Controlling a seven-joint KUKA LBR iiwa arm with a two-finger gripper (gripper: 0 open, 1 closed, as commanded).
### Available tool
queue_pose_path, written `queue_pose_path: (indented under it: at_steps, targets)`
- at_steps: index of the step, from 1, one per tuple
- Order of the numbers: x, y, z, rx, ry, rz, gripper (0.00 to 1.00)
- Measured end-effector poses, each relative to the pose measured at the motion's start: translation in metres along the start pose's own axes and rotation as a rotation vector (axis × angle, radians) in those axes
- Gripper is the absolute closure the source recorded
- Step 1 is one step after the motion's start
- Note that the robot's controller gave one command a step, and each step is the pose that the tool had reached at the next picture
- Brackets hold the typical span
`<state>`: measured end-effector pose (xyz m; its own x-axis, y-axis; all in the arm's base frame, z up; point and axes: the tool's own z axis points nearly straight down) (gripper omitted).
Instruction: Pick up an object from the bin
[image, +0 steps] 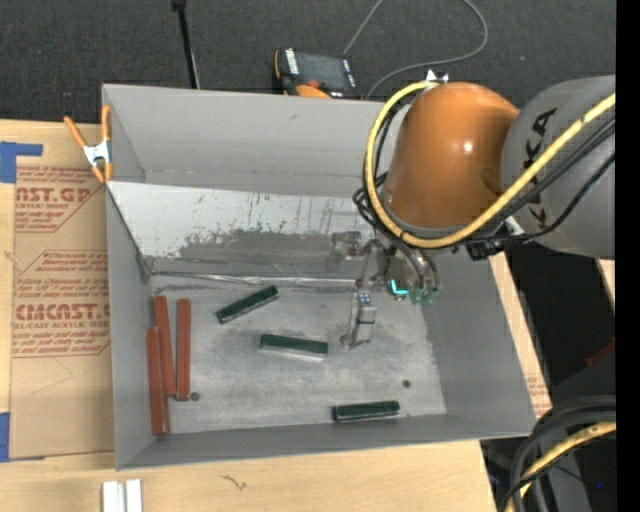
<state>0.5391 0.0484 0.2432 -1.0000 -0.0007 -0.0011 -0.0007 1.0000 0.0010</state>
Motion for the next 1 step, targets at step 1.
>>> queue_pose_path:
  at_steps: [1]
  targets:
    - [-0.0323, 0.0306, 0.1755, 0.000, 0.002, -0.444, 0.00]
